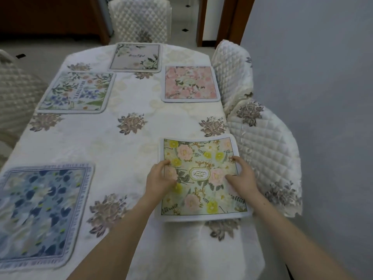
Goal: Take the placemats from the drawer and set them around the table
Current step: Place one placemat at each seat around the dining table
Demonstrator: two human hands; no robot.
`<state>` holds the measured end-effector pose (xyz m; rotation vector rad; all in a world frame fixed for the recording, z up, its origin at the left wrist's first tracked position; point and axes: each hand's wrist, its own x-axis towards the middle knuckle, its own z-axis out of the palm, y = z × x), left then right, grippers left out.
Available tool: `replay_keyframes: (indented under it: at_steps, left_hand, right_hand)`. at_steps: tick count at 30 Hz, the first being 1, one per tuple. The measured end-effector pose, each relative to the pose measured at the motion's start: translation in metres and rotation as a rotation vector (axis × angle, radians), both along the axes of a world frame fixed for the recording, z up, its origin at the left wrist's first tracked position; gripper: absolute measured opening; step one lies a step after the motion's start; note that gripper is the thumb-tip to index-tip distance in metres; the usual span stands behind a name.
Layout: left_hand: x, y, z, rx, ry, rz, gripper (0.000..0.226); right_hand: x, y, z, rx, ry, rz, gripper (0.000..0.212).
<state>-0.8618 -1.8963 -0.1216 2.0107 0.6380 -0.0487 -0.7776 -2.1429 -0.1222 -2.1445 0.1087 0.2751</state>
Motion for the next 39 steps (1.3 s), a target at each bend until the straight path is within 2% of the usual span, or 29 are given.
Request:
replay_keyframes:
  at_steps: [3, 5, 6, 9, 10, 12, 14, 18, 21, 24, 30, 39]
  left_hand:
    - [0.018, -0.011, -0.025, 0.005, 0.012, 0.050, 0.068]
    - [0.019, -0.016, -0.035, 0.074, 0.074, 0.029, 0.065]
    - [0.017, -0.018, -0.038, 0.184, 0.099, 0.005, 0.063]
    - [0.017, -0.024, -0.043, 0.727, 0.084, -0.088, 0.060]
    - [0.022, -0.028, -0.042, 0.789, 0.054, -0.123, 0.062]
    - [0.043, -0.040, -0.038, 0.793, -0.060, -0.242, 0.062]
    - [0.072, -0.052, -0.041, 0.809, -0.131, -0.350, 0.058]
    - [0.113, -0.053, -0.069, 0.835, -0.034, -0.436, 0.057]
    - [0.116, -0.044, -0.093, 0.854, -0.022, -0.496, 0.057]
    - [0.114, -0.038, -0.096, 0.831, -0.051, -0.487, 0.057]
    - [0.091, 0.012, -0.090, 0.789, -0.027, -0.379, 0.060]
    - [0.078, 0.000, -0.075, 0.892, 0.020, -0.367, 0.061]
  right_hand:
    - [0.021, -0.004, -0.025, -0.047, 0.012, 0.001, 0.065]
    - [0.021, -0.006, -0.033, -0.175, 0.006, 0.068, 0.060]
    - [0.019, -0.008, -0.035, -0.280, -0.037, 0.125, 0.058]
    - [0.022, -0.007, -0.038, -0.639, -0.263, 0.296, 0.058]
    - [0.026, -0.001, -0.038, -0.676, -0.348, 0.340, 0.057]
    - [0.036, 0.022, -0.037, -0.640, -0.484, 0.432, 0.055]
    - [0.047, 0.051, -0.041, -0.592, -0.522, 0.514, 0.055]
    - [0.073, 0.081, -0.067, -0.563, -0.393, 0.534, 0.063]
    - [0.083, 0.072, -0.086, -0.620, -0.406, 0.574, 0.061]
    - [0.089, 0.053, -0.090, -0.635, -0.407, 0.621, 0.059]
    - [0.104, -0.001, -0.088, -0.659, -0.352, 0.488, 0.063]
    - [0.093, 0.005, -0.071, -0.753, -0.354, 0.440, 0.071]
